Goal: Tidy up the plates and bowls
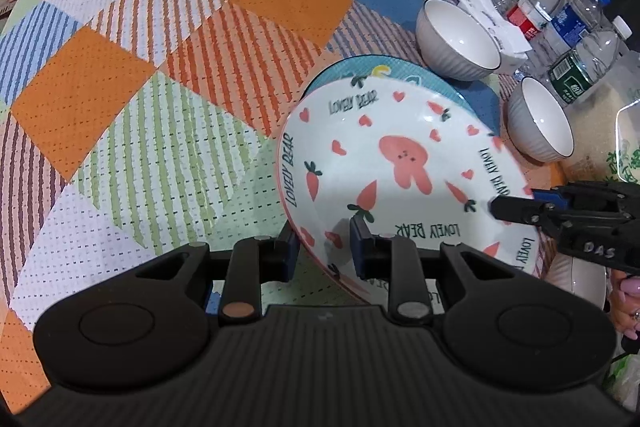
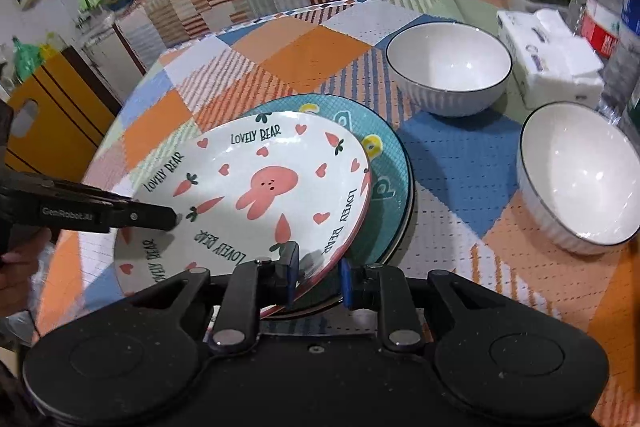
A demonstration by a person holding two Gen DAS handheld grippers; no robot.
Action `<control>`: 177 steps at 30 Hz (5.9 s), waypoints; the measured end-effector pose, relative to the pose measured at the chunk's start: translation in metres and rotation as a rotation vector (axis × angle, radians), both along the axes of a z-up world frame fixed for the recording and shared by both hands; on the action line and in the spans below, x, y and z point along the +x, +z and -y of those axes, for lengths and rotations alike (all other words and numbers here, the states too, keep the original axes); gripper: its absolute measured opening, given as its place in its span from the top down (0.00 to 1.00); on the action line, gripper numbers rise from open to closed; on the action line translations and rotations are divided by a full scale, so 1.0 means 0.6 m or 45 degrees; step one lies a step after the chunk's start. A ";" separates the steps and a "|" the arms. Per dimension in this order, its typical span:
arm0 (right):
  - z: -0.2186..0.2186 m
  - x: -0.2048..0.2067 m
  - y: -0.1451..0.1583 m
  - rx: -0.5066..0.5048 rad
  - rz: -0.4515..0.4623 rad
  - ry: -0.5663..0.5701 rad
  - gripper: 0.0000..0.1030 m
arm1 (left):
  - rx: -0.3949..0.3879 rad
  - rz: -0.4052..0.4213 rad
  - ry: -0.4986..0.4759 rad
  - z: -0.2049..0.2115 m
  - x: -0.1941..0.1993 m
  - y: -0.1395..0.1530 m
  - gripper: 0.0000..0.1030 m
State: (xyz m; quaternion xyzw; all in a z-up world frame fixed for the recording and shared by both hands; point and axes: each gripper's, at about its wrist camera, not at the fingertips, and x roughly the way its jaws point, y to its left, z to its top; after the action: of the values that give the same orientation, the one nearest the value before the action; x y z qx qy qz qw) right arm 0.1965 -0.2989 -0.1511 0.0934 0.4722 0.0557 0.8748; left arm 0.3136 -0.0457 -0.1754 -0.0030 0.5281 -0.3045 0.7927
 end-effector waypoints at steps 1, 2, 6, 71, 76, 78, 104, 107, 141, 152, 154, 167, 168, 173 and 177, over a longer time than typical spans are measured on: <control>-0.007 0.001 0.001 -0.045 -0.011 0.006 0.72 | 0.009 0.010 -0.012 0.002 -0.002 0.000 0.77; -0.013 0.000 0.001 -0.091 -0.006 0.011 0.71 | 0.017 0.027 -0.024 0.004 -0.005 0.000 0.77; -0.031 -0.005 -0.004 -0.233 0.006 0.008 0.70 | -0.017 -0.019 -0.017 0.002 -0.002 -0.005 0.77; 0.028 -0.345 0.231 -0.298 0.284 0.130 0.33 | 0.347 0.268 -0.107 0.109 -0.375 0.261 0.29; 0.075 -0.360 0.189 -0.272 0.287 0.141 0.32 | 0.365 0.253 -0.113 0.153 -0.385 0.222 0.22; 0.088 -0.361 0.169 -0.302 0.287 0.138 0.32 | 0.373 0.238 -0.122 0.172 -0.384 0.201 0.20; 0.199 -0.278 -0.039 -0.157 0.038 -0.040 0.87 | 0.014 -0.181 -0.170 0.304 -0.328 0.005 0.81; 0.210 -0.269 -0.030 -0.047 0.009 -0.086 0.88 | 0.063 -0.169 -0.186 0.307 -0.333 0.007 0.82; 0.011 -0.152 -0.038 0.211 -0.125 0.059 0.87 | 0.066 -0.336 0.135 0.061 -0.252 0.041 0.82; -0.003 -0.150 -0.051 0.171 -0.050 0.078 0.83 | 0.136 -0.281 0.147 0.068 -0.254 0.024 0.81; -0.002 -0.160 -0.033 0.135 0.018 0.086 0.78 | 0.153 -0.269 0.146 0.067 -0.256 0.032 0.81; 0.042 -0.225 0.102 -0.097 0.228 0.162 0.61 | 0.225 -0.163 -0.001 0.073 -0.293 0.125 0.73; 0.046 -0.230 0.110 -0.122 0.236 0.170 0.60 | 0.232 -0.171 -0.007 0.075 -0.296 0.132 0.73; 0.058 -0.248 0.150 -0.267 0.252 0.229 0.50 | 0.217 -0.199 -0.061 0.090 -0.307 0.163 0.72; 0.074 -0.261 0.176 -0.365 0.285 0.267 0.42 | 0.212 -0.209 -0.089 0.106 -0.313 0.180 0.72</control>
State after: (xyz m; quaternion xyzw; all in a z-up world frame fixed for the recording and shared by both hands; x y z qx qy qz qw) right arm 0.0398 -0.3436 -0.0456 -0.0883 0.3823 0.0886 0.9155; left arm 0.1260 -0.1092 -0.0675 0.0564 0.6144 -0.2859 0.7332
